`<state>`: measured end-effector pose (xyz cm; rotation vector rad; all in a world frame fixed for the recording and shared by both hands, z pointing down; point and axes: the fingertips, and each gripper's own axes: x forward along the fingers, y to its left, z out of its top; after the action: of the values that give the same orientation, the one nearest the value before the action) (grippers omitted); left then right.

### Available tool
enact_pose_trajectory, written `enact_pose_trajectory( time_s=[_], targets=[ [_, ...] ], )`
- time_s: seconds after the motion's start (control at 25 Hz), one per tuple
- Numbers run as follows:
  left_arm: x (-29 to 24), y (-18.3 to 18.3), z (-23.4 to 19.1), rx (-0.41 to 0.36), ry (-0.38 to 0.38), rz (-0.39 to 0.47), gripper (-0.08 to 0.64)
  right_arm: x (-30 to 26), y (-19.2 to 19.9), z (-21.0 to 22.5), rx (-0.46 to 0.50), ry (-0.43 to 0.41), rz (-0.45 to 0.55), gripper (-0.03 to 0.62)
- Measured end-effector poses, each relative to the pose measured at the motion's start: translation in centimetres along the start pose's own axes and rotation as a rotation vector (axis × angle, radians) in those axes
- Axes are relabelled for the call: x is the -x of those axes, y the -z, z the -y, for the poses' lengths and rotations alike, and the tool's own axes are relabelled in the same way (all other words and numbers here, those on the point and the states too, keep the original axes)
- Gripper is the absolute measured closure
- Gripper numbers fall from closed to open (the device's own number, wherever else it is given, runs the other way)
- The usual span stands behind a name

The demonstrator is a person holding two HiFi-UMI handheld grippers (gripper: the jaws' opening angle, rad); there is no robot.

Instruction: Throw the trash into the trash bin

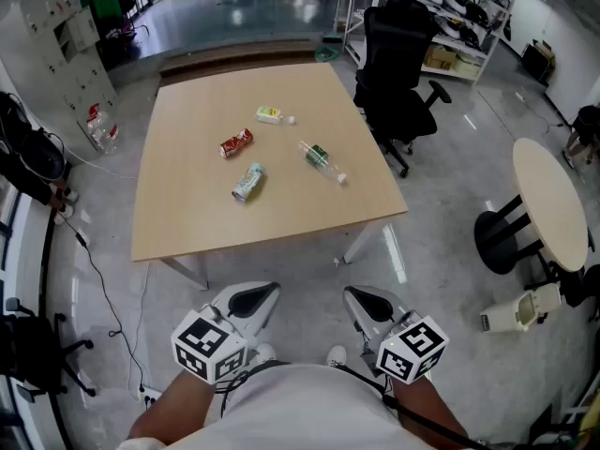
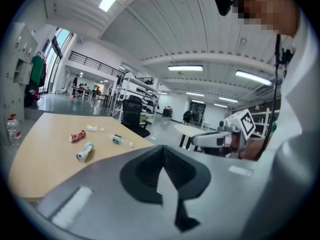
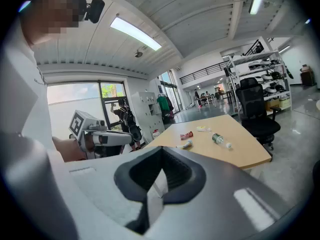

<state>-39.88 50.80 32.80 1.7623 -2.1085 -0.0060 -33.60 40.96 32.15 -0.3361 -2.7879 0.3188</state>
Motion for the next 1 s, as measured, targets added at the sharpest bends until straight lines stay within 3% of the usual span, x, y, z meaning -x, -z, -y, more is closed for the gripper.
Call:
enact_pose_trajectory(
  time_s=[0.52, 0.8, 1.0],
  targets=[
    [0.1, 0.0, 0.2, -0.002, 0.000, -0.001, 0.552, -0.3, -0.2, -0.3, -0.038, -0.014, 0.017, 0.592],
    [0.3, 0.4, 0.2, -0.003, 0.006, -0.008, 0.552, -1.1, 1.0, -0.3, -0.057, -0.020, -0.021, 0.591],
    [1.1, 0.7, -1.0, 0.016, -0.024, -0.001, 0.552, -1.9, 1.0, -1.1, -0.064, -0.034, -0.022, 0.591]
  ],
)
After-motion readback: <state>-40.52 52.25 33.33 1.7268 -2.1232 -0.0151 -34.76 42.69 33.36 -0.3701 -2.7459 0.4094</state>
